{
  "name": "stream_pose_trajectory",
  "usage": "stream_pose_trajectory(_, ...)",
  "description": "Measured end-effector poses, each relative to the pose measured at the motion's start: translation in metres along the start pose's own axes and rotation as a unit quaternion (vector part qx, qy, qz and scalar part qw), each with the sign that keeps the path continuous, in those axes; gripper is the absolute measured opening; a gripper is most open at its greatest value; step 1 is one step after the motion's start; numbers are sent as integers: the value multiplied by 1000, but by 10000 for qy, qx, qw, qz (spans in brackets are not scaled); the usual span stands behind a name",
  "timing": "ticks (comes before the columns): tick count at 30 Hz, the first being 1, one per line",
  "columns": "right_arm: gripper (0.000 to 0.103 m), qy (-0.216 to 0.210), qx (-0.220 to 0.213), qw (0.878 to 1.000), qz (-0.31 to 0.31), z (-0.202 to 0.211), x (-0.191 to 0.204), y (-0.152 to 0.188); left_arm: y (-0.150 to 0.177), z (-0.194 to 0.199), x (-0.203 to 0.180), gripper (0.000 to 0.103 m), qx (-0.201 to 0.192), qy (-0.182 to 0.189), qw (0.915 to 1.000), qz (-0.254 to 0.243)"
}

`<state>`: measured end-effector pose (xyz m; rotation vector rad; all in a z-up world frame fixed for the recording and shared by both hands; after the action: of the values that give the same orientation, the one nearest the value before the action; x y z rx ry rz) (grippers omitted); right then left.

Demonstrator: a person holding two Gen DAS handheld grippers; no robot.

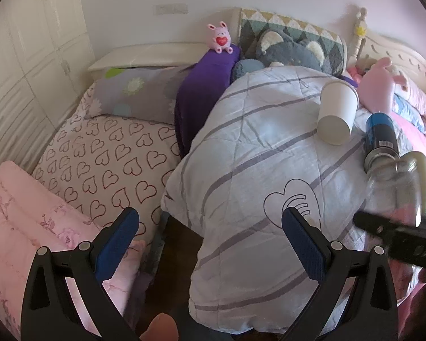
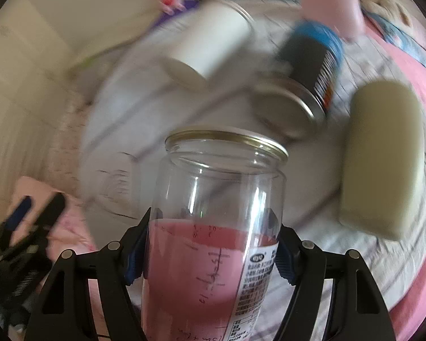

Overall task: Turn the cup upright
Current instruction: 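Lift the jar with the right tool and rotate it rim-up onto the table, then open the right tool and pull it back from the upright jar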

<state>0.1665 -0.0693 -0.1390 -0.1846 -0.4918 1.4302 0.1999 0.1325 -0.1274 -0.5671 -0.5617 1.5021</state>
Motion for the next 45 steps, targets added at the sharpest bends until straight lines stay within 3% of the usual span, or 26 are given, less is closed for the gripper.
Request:
stream_pose_trajectory(4, 72, -53, -870, 9949, 502, 32, 15, -10, 0, 17, 4, 102, -100, -123, 9999, 62)
stream_pose_trajectory(9, 71, 200, -2117, 9710, 1093, 68, 24, -2, 7, 34, 3, 102, -144, -331, 9993, 38)
stream_pose_trajectory(12, 71, 278, -2487, 9589, 1337, 67, 28, 16, 13, 40, -1, 102, -90, -426, 9991, 3)
stream_pose_trajectory(16, 71, 432, -2401, 9585, 1474, 44, 26, 26, 24, 46, -10, 102, -6, -513, 9987, -68)
stream_pose_trajectory(30, 71, 398, -2296, 9597, 1572, 44, 24, 16, 31, 58, -14, 102, 54, -633, 9980, 11)
stream_pose_trajectory(31, 73, 393, -2299, 9597, 1571, 43, 23, 15, 31, 58, -15, 102, 56, -630, 9980, 9)
stream_pose_trajectory(32, 83, 378, -2282, 9597, 1597, 44, 25, 16, 31, 59, -14, 102, 49, -622, 9980, 14)
stream_pose_trajectory(33, 83, 301, -2257, 9600, 1628, 44, 26, 17, 31, 58, -14, 102, 45, -621, 9981, 19)
stream_pose_trajectory(39, 83, 248, -2550, 9498, 1794, 78, 34, 18, 29, 76, -22, 102, -122, -583, 9982, 17)
stream_pose_trajectory(45, 83, 133, -3025, 9368, 1755, 147, 28, 21, 28, 119, -50, 102, -541, -480, 9973, -160)
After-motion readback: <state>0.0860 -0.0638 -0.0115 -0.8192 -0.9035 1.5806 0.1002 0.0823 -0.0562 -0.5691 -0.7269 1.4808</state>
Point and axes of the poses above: each gripper's, at about its wrist camera, not at the fingertips, and z roughly against the way its jaws point, x to its left, y to its underside, the point moved 4 cm from there along -z, roughly the way its jaws point, and after that the axes turned 5 degrees about -x, right-handed, at the moved point
